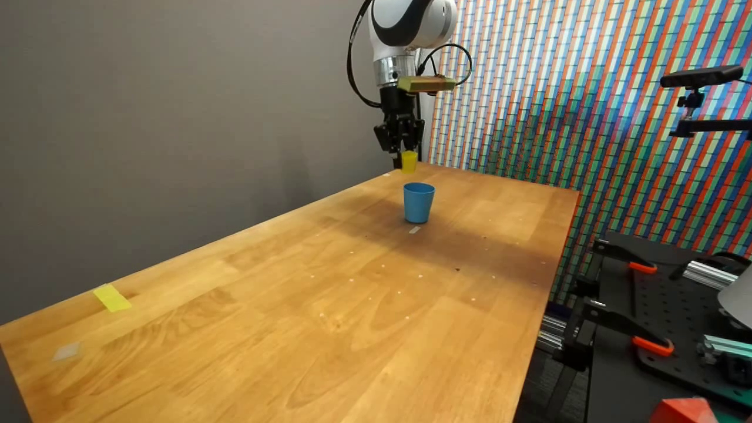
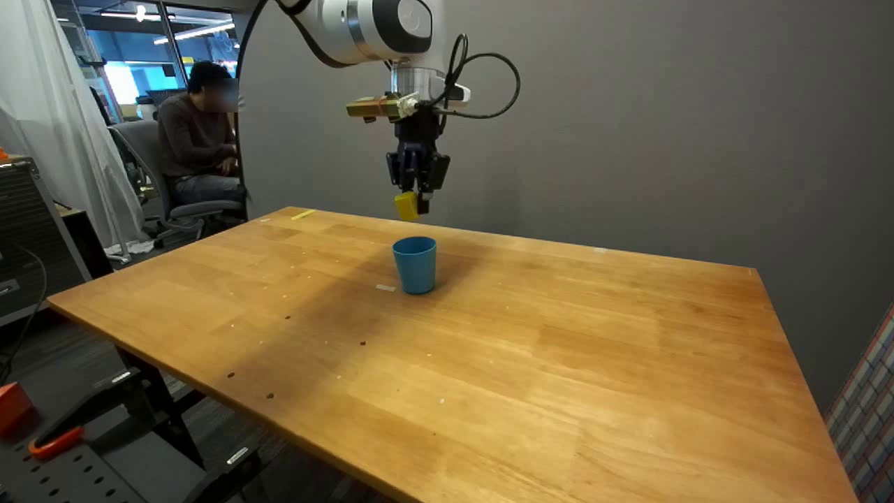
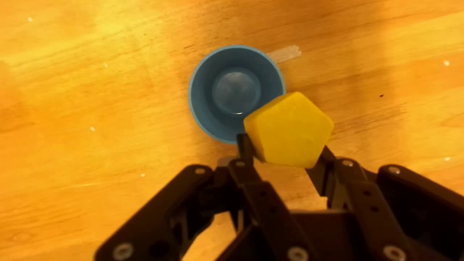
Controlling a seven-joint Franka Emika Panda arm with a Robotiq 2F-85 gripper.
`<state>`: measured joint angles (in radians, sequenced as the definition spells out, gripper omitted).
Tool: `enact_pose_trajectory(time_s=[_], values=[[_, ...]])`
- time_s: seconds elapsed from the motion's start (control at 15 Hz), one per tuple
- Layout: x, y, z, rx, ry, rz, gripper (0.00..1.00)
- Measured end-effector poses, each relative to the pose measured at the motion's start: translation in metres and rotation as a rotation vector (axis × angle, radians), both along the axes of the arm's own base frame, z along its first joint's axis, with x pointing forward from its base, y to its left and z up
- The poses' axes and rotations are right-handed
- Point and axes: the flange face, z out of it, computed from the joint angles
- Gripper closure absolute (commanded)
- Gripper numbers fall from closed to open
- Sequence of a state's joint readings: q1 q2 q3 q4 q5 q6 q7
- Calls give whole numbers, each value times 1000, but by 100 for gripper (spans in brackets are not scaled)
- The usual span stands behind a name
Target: Put the yellow block in the blue cup
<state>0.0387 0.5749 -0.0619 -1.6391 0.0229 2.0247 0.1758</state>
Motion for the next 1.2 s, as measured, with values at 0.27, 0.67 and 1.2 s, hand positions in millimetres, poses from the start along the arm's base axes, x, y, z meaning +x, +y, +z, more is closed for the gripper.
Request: enact_pose_trajectory(time_s=[0.27, 0.67, 1.2], values=[[-1, -16, -21, -23, 25, -32, 84], [-1, -25, -46, -37, 56, -57, 11], [1, -15, 48, -14, -71, 57, 0]])
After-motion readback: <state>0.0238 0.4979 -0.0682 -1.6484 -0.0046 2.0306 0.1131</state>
